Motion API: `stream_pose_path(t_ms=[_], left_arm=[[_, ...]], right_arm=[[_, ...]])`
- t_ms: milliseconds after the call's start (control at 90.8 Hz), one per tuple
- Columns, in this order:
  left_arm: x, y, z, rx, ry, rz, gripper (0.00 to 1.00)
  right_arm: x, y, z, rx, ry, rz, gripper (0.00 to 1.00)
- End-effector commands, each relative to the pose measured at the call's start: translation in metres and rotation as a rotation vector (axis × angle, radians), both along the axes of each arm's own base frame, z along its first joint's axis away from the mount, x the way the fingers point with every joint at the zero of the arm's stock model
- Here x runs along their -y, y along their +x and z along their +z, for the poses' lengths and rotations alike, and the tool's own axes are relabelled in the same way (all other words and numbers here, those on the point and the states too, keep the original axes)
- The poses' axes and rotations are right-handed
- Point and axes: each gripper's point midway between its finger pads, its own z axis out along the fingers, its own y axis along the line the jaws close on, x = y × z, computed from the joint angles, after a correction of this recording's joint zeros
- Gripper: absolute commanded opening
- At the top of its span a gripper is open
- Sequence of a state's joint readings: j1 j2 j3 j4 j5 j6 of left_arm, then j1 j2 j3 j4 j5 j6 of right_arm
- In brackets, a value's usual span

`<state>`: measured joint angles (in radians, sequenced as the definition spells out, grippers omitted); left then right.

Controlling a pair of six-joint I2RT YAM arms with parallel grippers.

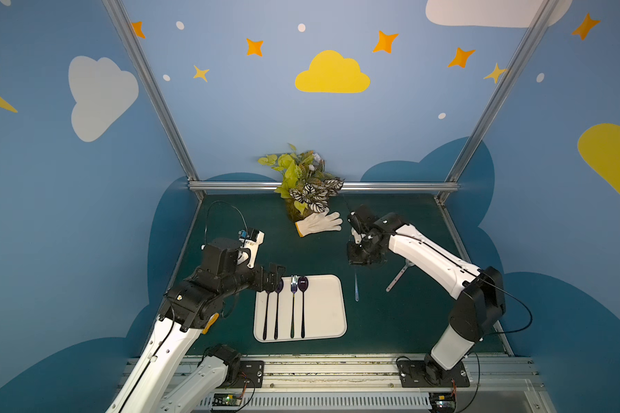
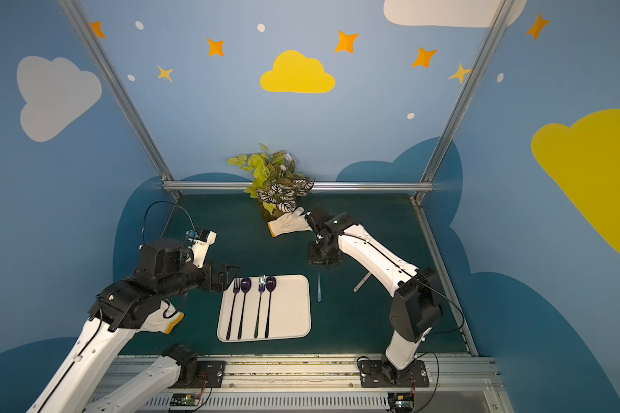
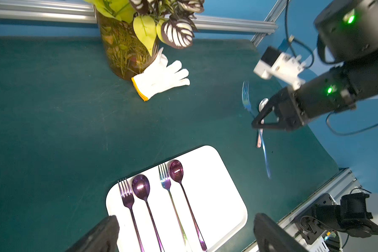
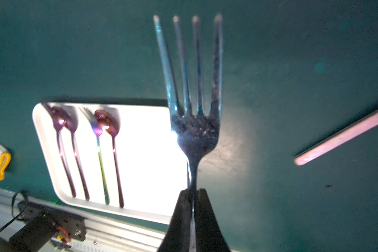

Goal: Set the spoon and fork side by side
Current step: Pick up the fork at the center of the board, then place the fork on the tray.

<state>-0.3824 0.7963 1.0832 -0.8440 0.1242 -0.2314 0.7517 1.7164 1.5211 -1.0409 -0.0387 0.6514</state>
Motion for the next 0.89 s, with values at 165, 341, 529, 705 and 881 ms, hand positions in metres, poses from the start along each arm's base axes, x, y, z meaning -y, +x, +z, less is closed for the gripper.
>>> stream_pose_path(t_ms=[165, 341, 529, 705, 881], left_arm=[[-0.007, -0.015, 0.0, 0.033, 0.011, -0.008, 1.0], [-0.008, -0.021, -0.001, 0.033, 0.013, -0.019, 1.0], [-0.009, -0.024, 0.001, 0.039, 0.017, -0.026, 1.0], [-0.01, -0.025, -0.001, 0.04, 0.029, -0.028, 1.0], [-0.01, -0.025, -0.002, 0.04, 0.035, -0.032, 1.0]], right_arm=[[-0.078, -0.048, -0.052, -0.097, -0.014, -0.016, 0.0], [-0.105, -0.045, -0.075, -0.117, -0.033, 0.008, 0.0], [-0.106, -0.041, -0.096, -0.153, -0.064, -0.003, 0.0], [-0.104, -0.046, -0.108, -0.173, -0.089, -0.006, 0.0], [-0.099, -0.048, -0.115, -0.182, -0.108, -0.018, 0.0]])
